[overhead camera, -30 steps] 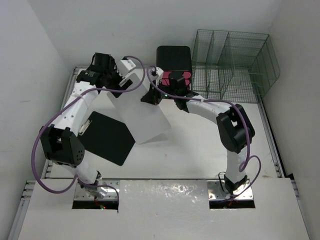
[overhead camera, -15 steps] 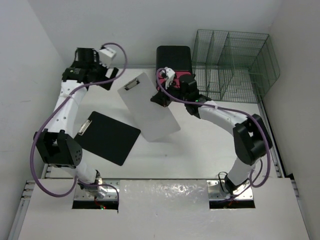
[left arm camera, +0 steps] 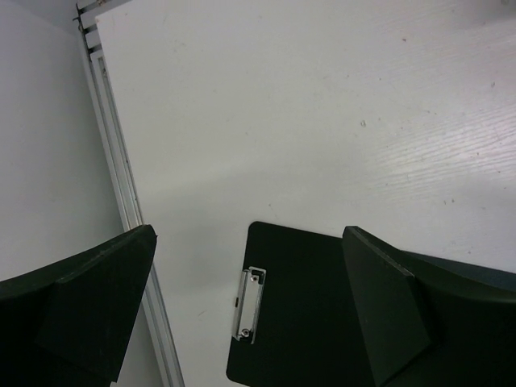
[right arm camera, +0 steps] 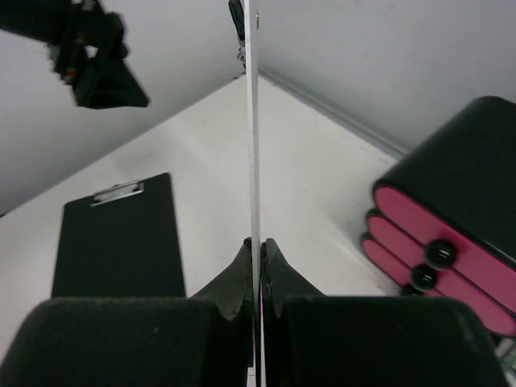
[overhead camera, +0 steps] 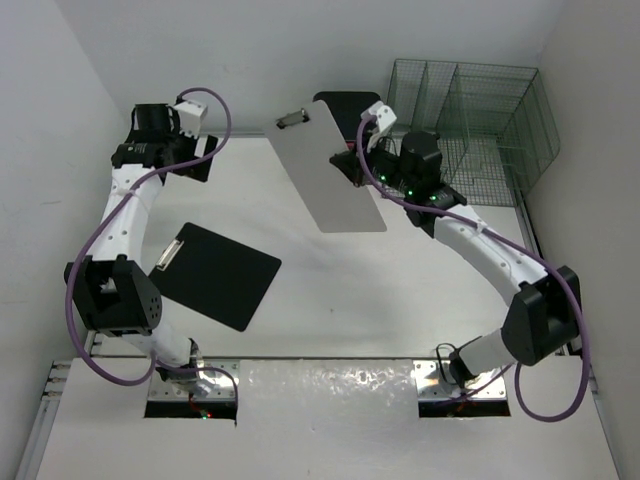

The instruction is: Organize the desk

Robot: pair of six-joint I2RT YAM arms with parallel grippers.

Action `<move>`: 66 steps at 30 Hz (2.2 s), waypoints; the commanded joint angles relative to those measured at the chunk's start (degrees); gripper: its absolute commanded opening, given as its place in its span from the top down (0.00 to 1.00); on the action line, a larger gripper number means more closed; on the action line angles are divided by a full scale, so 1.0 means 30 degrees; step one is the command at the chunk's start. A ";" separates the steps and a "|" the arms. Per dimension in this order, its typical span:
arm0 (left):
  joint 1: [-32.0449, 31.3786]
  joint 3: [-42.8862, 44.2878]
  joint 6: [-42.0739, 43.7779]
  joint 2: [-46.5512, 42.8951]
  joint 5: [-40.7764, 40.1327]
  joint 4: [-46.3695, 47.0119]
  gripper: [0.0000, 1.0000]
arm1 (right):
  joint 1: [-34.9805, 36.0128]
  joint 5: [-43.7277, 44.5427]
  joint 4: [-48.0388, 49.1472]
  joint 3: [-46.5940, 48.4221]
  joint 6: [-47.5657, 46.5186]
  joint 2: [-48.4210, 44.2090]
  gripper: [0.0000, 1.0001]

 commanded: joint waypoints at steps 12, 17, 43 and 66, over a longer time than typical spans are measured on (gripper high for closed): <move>-0.0063 -0.0996 -0.0421 -0.0840 0.0324 0.1867 0.01 | -0.2056 0.7998 0.1696 0.1347 -0.2288 -0.3772 1.00; -0.0063 -0.0967 -0.0655 -0.0752 0.0295 0.2159 0.00 | -0.2907 1.0401 0.2665 0.2455 -0.2288 -0.2868 1.00; -0.0033 -0.1552 -0.0421 0.0302 -0.1081 0.2687 0.00 | -0.4549 1.4572 1.3030 0.6882 -0.5745 0.7708 1.00; 0.0054 -0.0849 -0.0451 0.1504 -0.2136 0.2277 0.00 | -0.4988 1.4450 1.8753 0.2607 -0.4310 1.2224 0.88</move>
